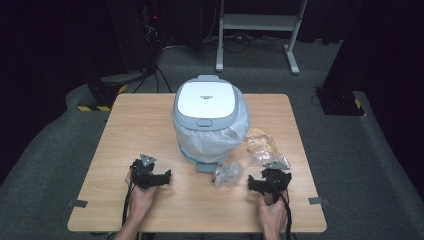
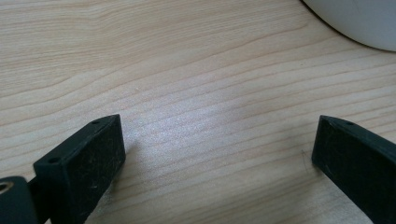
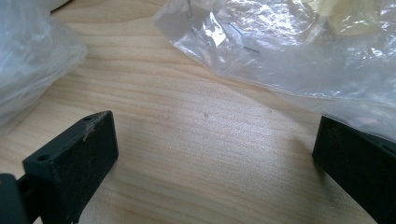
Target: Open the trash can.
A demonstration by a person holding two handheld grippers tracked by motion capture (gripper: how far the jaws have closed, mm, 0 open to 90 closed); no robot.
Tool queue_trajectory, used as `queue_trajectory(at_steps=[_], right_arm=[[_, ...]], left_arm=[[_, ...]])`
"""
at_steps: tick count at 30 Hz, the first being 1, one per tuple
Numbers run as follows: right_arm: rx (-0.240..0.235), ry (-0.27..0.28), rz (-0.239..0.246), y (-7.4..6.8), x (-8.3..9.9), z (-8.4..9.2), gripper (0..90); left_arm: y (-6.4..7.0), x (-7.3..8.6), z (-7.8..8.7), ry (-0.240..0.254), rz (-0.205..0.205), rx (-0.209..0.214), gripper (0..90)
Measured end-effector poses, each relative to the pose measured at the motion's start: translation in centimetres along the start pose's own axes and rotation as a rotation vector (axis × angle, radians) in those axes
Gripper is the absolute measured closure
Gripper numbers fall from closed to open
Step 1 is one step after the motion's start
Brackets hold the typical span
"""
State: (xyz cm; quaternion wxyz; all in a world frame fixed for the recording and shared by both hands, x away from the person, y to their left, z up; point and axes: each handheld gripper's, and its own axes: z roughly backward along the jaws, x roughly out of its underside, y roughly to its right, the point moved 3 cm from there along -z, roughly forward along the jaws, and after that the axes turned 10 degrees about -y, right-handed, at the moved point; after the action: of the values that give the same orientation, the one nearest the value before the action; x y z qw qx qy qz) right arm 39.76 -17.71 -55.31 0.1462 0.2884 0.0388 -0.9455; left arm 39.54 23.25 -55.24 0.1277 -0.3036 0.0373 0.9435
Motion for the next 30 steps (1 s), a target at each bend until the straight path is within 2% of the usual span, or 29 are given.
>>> queue_trajectory(at_steps=[3,5,6,8,15,20,30], right_arm=[[-0.038,0.000,0.051,0.4,0.0,0.0,0.4],[-0.038,0.000,0.047,0.8,-0.1,-0.1,0.4],[-0.019,0.002,0.024,1.3,0.0,0.0,0.4],[-0.007,0.005,0.009,1.8,0.2,0.1,1.1],[0.002,0.008,0.005,1.8,0.2,0.2,2.0],[0.002,0.008,0.006,1.8,0.2,0.2,2.1],[0.002,0.009,0.005,1.8,0.2,0.2,2.3]], left_arm=[[0.1,0.0,0.0,0.001,0.003,0.001,2.9],[0.1,0.0,0.0,0.001,0.003,0.001,2.9],[0.1,0.0,0.0,0.001,0.002,0.001,2.9],[0.1,0.0,0.0,0.001,0.006,-0.001,2.9],[0.1,0.0,0.0,0.002,0.009,-0.004,4.8],[0.0,-0.1,0.3,-0.001,0.010,-0.005,11.1],[0.2,-0.3,0.7,0.022,0.025,0.047,12.3]])
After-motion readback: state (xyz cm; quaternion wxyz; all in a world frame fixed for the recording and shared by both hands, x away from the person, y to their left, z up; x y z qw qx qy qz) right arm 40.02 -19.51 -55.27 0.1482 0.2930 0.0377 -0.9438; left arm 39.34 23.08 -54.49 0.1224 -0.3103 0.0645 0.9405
